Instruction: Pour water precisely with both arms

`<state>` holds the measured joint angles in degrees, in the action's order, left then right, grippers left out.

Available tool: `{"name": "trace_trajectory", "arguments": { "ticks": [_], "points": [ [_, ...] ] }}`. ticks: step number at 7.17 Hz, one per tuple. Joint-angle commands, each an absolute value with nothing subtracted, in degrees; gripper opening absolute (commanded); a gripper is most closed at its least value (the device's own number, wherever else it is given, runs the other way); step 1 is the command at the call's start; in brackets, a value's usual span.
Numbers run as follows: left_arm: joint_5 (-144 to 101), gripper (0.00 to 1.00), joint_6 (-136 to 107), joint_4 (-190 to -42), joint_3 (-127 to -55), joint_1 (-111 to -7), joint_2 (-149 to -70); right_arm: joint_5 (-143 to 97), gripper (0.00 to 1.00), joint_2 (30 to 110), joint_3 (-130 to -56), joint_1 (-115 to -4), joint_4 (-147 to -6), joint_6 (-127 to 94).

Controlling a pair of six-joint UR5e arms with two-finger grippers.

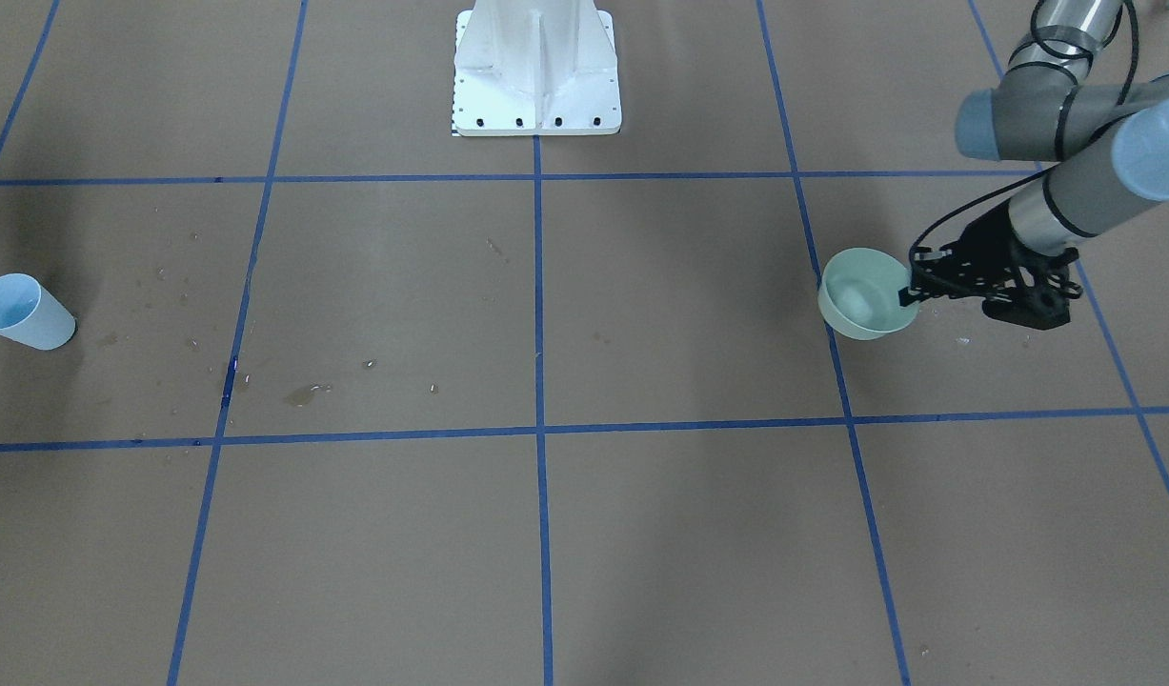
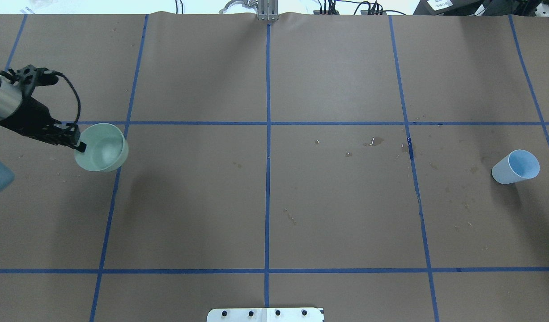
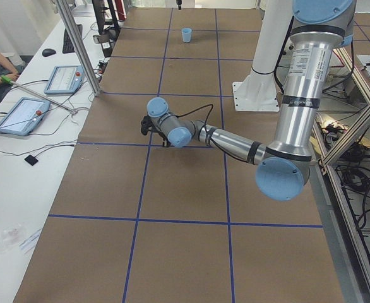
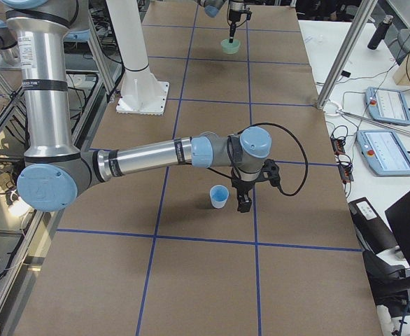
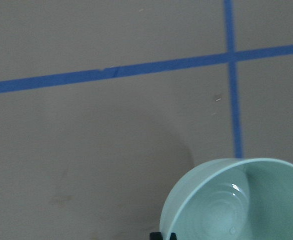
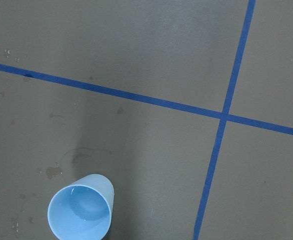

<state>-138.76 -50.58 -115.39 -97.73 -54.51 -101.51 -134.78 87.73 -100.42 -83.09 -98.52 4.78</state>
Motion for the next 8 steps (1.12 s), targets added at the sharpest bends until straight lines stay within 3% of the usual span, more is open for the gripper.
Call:
{"name": "trace_trajectory", "arguments": {
  "ticks": [1, 4, 5, 8],
  "points": [
    [-133.3, 0.00, -69.7, -115.1, -97.9, -42.9, -112.2, -134.3, 1.00, 87.9, -99.8, -82.1, -94.6, 4.9],
    [-121.5, 0.00, -72.7, -102.5, -87.5, -31.8, -132.4, -134.6, 1.00, 88.2, -99.3, -81.7, -94.0, 4.6],
    [-118.0, 0.00, -73.1, -102.0, -84.5, -29.0, -135.1, -134.6, 1.00, 88.3, -99.3, -81.7, -94.0, 4.6],
    [-117.7, 0.00, -73.8, -102.0, -84.7, -28.9, -134.4, -134.7, 1.00, 88.4, -99.5, -81.6, -94.0, 4.5]
  ]
}}
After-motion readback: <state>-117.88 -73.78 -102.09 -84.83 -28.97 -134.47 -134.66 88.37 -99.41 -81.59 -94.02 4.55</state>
